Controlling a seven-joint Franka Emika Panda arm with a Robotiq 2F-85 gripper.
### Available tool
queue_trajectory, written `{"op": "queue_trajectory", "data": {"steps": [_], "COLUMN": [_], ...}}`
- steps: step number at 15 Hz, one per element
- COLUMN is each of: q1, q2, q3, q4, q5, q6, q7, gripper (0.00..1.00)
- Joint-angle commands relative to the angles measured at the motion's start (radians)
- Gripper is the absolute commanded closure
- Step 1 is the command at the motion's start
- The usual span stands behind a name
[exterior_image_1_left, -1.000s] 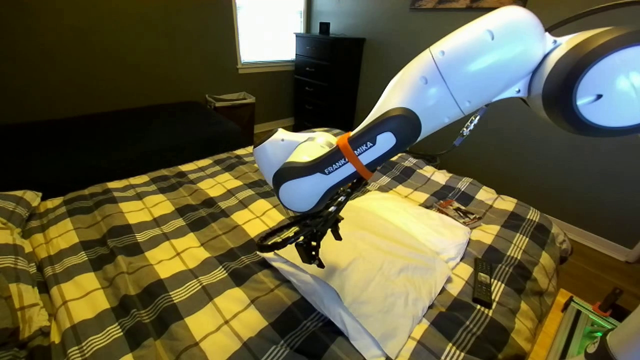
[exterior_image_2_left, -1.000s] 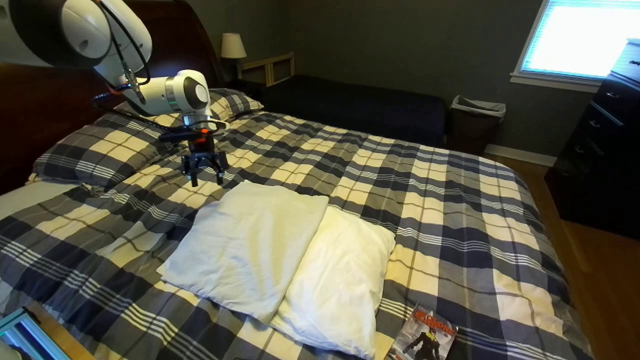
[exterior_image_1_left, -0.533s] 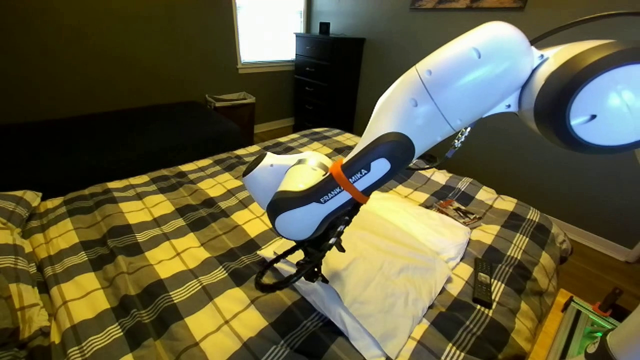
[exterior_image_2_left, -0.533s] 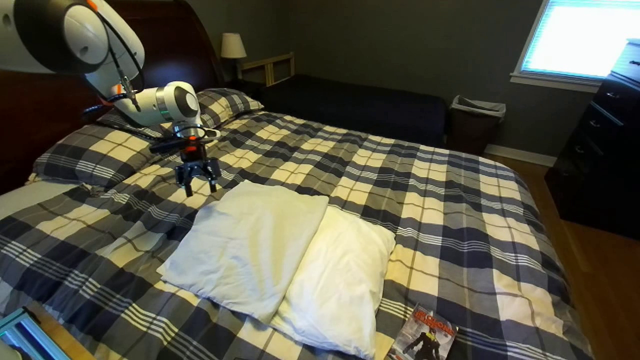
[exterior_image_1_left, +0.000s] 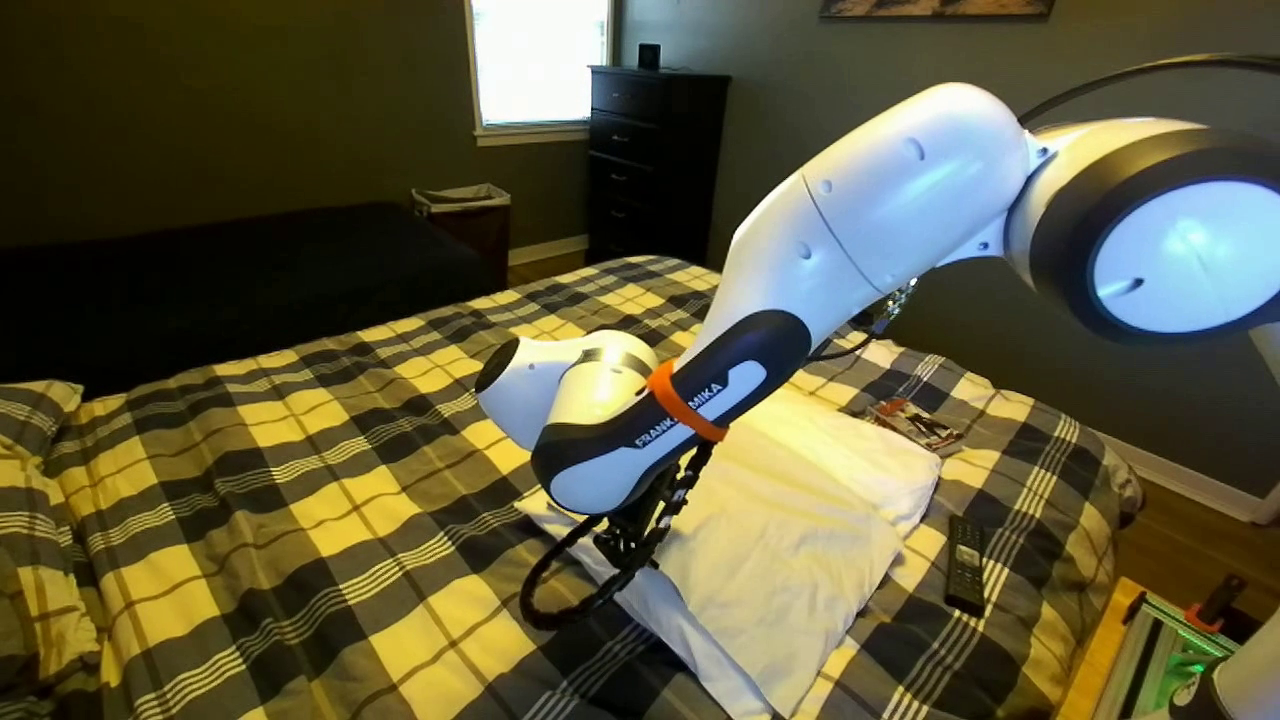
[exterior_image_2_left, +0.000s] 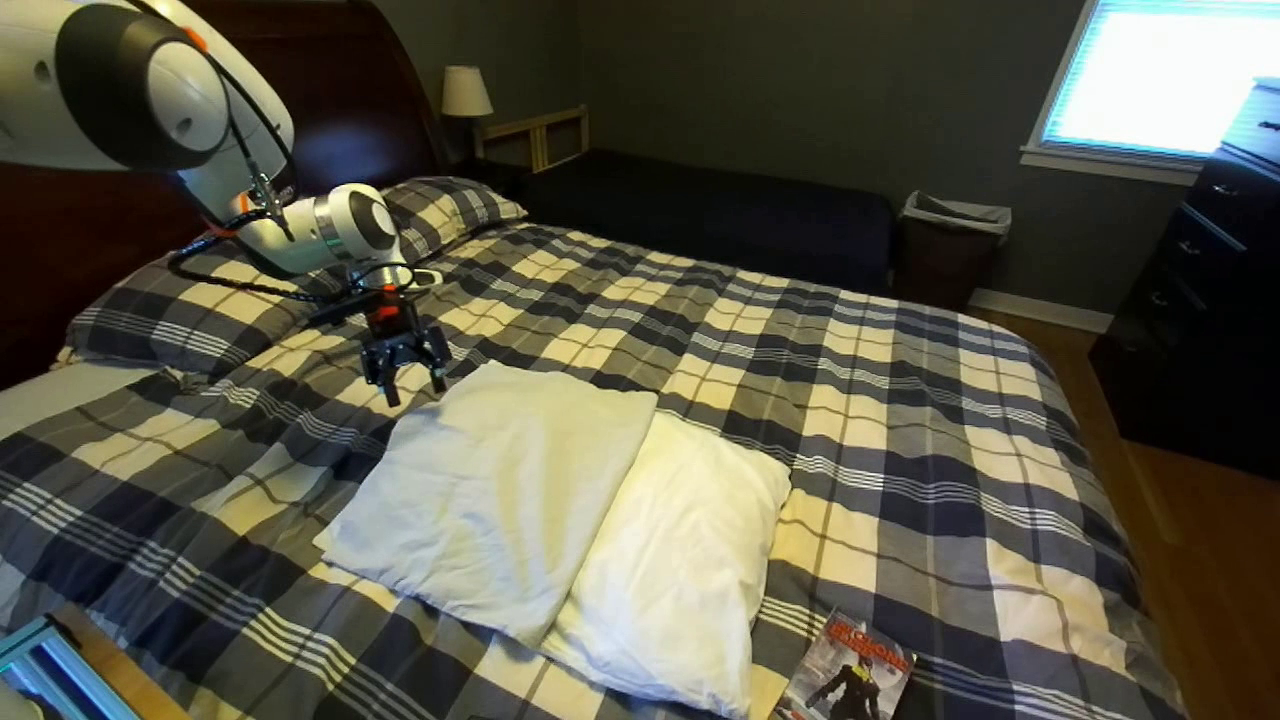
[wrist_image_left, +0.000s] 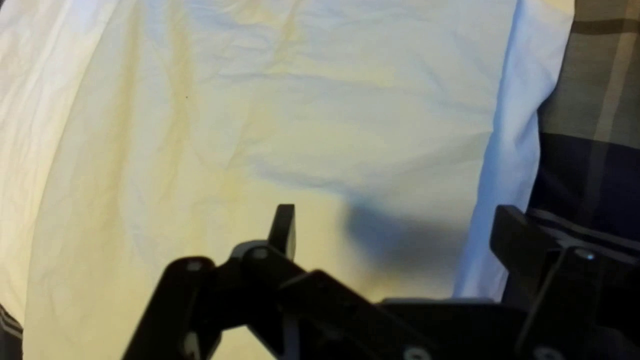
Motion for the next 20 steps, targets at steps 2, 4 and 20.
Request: {"op": "queue_trajectory", "data": {"steps": [2, 4, 20], "q1": [0.022, 0.019, 0.012], "q2": [0.058, 0.078, 0.04], "q3": [-0.01, -0.003, -0.011], "q4": [0.07, 0.092, 0.043], "q5": [-0.021, -0.009, 0.022], "q6": [-0.015, -0.011, -0.078], "q7": [-0.003, -0.023, 0.028], "gripper": [0.0, 0.0, 0.7]}}
